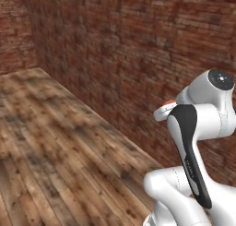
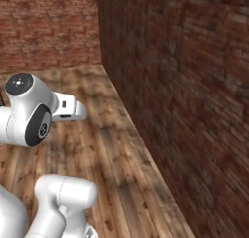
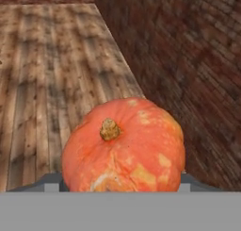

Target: Gather the avocado and squash from the fridge and place them on a tray on the dining counter. Then gather the chicken drumsticks from the fridge and place them on the other tray.

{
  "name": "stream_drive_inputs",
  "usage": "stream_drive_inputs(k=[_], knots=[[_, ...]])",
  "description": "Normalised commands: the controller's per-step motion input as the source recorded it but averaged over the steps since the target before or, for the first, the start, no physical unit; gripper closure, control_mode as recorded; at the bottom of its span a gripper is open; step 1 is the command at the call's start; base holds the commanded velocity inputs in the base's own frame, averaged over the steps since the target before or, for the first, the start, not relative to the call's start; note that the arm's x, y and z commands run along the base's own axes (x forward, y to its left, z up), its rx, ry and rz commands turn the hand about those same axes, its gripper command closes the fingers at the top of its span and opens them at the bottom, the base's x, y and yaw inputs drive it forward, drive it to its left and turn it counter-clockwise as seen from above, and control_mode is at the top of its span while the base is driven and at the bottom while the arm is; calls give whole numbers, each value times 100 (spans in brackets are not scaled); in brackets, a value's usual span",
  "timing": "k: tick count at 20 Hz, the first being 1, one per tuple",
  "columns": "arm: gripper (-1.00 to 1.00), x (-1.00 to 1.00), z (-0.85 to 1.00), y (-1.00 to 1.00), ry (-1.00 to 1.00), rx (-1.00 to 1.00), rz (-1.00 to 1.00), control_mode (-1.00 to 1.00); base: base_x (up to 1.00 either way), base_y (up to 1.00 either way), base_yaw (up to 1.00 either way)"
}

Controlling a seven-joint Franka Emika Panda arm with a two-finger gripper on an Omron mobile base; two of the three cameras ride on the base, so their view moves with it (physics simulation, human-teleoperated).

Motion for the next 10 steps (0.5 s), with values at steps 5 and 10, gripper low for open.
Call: stream_drive_inputs(k=[5,10], knots=[[100,0,0,0,0,0,0,100,91,0,36],[100,0,0,0,0,0,0,100,74,0,45]])
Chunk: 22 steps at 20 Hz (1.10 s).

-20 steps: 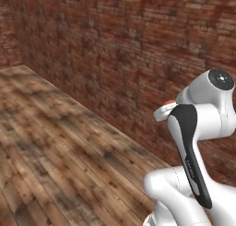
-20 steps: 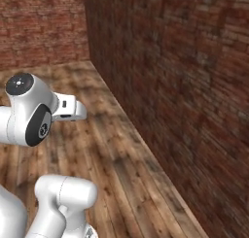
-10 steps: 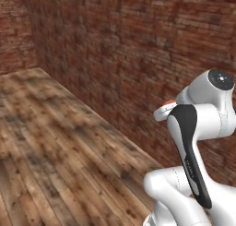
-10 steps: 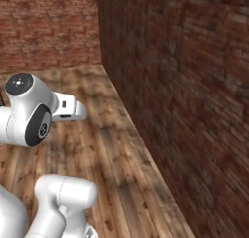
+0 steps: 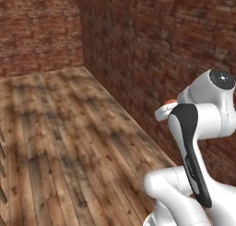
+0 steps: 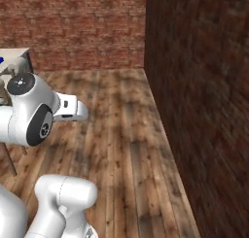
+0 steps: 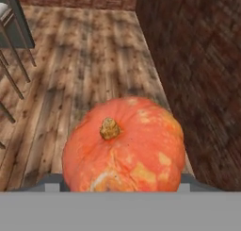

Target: Gather the avocado and squash from the fridge and place them on a tray on the dining counter. Then gather the chicken drumsticks from the fridge and place them on the other tray.

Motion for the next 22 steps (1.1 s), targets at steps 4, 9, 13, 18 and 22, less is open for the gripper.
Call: stream_drive_inputs(k=[4,9,13,18,22], knots=[[100,0,0,0,0,0,0,100,75,-1,48],[100,0,0,0,0,0,0,100,90,-3,43],[100,0,0,0,0,0,0,100,91,0,40],[100,0,0,0,0,0,0,100,85,0,40],[100,0,0,0,0,0,0,100,75,-10,37]])
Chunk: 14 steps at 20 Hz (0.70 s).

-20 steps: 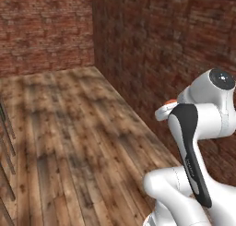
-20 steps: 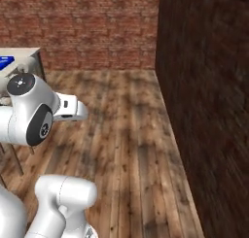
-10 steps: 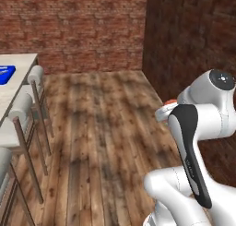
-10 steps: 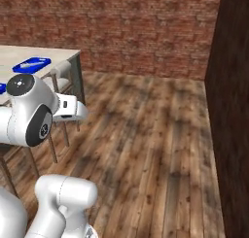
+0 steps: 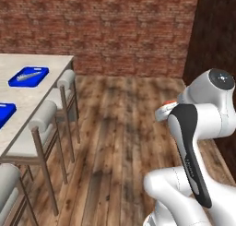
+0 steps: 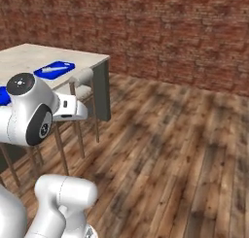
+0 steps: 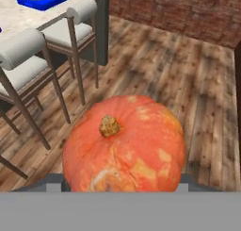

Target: Gather the avocado and squash from the fridge and place them on a tray on the dining counter. Then gather the chicken drumsticks from the fridge and place them on the other tray.

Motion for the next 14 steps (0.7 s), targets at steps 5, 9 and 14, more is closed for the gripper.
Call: stream_drive_inputs(k=[5,9,14], knots=[[100,0,0,0,0,0,0,100,62,-20,31],[100,0,0,0,0,0,0,100,58,-16,29],[100,0,0,0,0,0,0,100,55,-17,29]])
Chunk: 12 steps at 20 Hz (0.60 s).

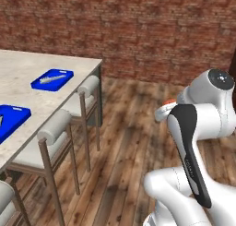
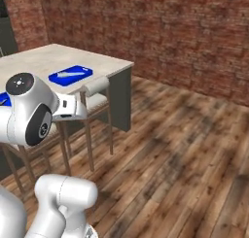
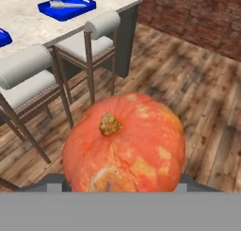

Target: Gather the avocado and squash from the fridge and place them on a tray on the dining counter. Then gather the chicken drumsticks from the fridge and place them on the other tray.

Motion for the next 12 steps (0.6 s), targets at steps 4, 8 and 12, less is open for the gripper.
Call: stream_drive_inputs(k=[4,8,12], knots=[[100,0,0,0,0,0,0,100,57,-26,31],[100,0,0,0,0,0,0,100,43,-42,31],[100,0,0,0,0,0,0,100,65,-24,32]])
